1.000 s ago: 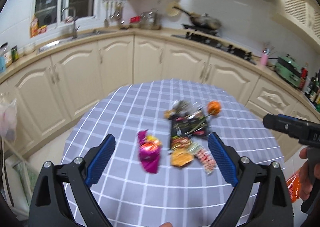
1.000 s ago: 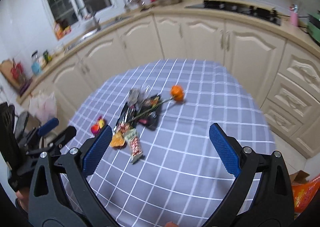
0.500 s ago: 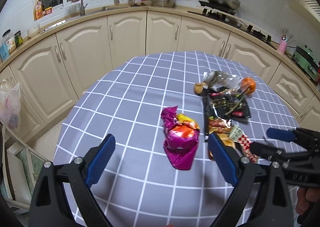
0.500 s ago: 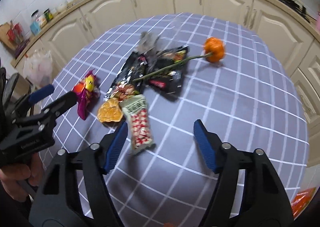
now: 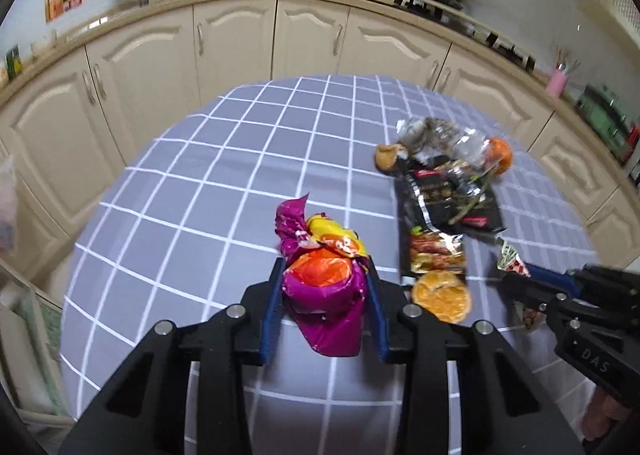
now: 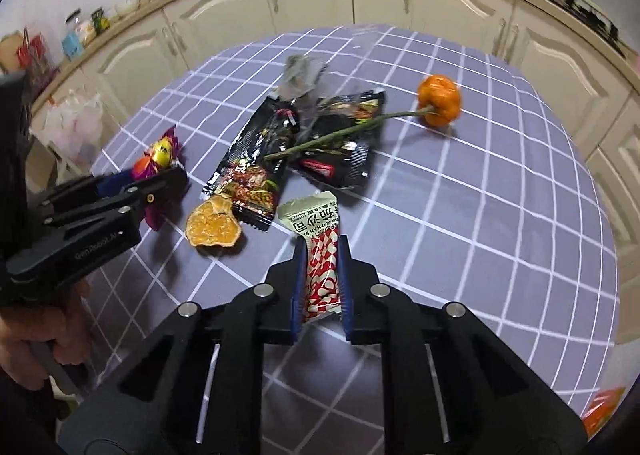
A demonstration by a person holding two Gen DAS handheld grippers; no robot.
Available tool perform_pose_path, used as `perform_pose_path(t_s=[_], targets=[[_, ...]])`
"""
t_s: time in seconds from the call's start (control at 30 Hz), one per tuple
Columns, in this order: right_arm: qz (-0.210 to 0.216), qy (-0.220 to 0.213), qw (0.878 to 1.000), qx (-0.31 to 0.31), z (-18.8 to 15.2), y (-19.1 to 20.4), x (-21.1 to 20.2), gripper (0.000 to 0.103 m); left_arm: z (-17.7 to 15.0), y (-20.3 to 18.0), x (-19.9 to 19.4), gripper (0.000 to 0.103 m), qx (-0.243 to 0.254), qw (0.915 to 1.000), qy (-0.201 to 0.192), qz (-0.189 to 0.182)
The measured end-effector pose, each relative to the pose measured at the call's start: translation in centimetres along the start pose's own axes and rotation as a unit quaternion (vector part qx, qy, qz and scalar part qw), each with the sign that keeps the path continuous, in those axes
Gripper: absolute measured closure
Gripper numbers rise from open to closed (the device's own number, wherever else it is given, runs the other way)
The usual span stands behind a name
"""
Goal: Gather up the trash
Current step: 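Grasp the pink candy wrapper with the left gripper while the right grasps the red-white snack bar, then carry the pink wrapper and snack bar to the blue bin and release both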
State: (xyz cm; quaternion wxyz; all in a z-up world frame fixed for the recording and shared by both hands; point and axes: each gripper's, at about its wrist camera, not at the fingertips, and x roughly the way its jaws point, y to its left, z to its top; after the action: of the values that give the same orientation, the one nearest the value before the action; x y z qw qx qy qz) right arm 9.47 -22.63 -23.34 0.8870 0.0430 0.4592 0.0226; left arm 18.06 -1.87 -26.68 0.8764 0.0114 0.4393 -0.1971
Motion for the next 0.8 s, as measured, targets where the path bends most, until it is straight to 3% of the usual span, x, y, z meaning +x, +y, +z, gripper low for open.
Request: perform_pose_path(t_s=[0.37,0.8], targets=[[0.005,-0.050,0.998,0.044,0.0,-2.7,-4.4,0.088,0.0,-1.8,-3.9,0.068,0.020,0.9990,-0.040,-0.004],[0.004,-0.132,0.987,0.092,-1.0,-6.1,-12.2,0.088,0.8,-7.6,-9.0,0.068,0.059,0.9925,-0.090,-0.058]])
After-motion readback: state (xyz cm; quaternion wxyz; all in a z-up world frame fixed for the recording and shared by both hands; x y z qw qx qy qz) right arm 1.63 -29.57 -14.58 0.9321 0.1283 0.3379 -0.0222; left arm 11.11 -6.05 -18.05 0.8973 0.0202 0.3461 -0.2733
